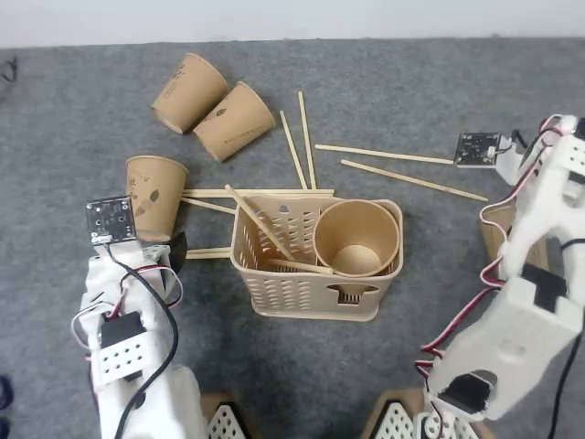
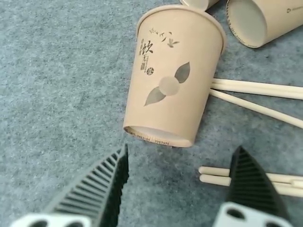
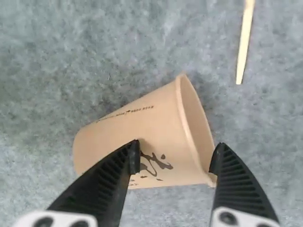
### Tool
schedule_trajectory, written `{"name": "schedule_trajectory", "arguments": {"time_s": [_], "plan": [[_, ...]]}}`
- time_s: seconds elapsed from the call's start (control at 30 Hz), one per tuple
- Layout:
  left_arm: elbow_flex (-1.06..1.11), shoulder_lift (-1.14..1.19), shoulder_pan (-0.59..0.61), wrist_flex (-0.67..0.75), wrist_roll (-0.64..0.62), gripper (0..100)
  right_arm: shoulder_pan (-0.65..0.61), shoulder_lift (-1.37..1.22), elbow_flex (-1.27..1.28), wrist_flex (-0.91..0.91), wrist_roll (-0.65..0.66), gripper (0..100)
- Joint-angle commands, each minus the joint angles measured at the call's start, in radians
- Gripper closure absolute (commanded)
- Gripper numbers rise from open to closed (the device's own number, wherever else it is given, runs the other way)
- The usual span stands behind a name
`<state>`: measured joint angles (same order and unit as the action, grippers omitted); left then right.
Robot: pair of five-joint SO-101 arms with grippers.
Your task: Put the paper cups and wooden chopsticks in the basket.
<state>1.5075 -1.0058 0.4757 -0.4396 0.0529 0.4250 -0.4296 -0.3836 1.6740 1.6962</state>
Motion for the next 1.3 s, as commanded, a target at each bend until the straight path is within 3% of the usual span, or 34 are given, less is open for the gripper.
{"name": "schedule_trajectory", "arguments": {"time_s": [0.0, 0.1, 0.23, 0.57, 0.97, 1.27], "plan": [[-0.002, -0.020, -0.006, 0.021, 0.008, 67, -0.005, -0.036, -0.095, -0.002, -0.011, 75.4], [-0.002, -0.020, -0.006, 0.021, 0.008, 67, 0.002, -0.064, -0.129, 0.010, -0.011, 81.5], [-0.002, -0.020, -0.006, 0.021, 0.008, 67, 0.001, -0.067, -0.181, 0.062, -0.011, 99.8], [-0.002, -0.020, -0.006, 0.021, 0.008, 67, 0.004, -0.033, -0.204, 0.111, 0.035, 99.1], [-0.002, -0.020, -0.006, 0.021, 0.008, 67, -0.074, 0.277, -0.198, 0.108, -0.327, 99.1], [-0.002, -0.020, -0.006, 0.021, 0.008, 67, -0.308, 0.636, -0.203, 0.110, -0.686, 99.1]]}}
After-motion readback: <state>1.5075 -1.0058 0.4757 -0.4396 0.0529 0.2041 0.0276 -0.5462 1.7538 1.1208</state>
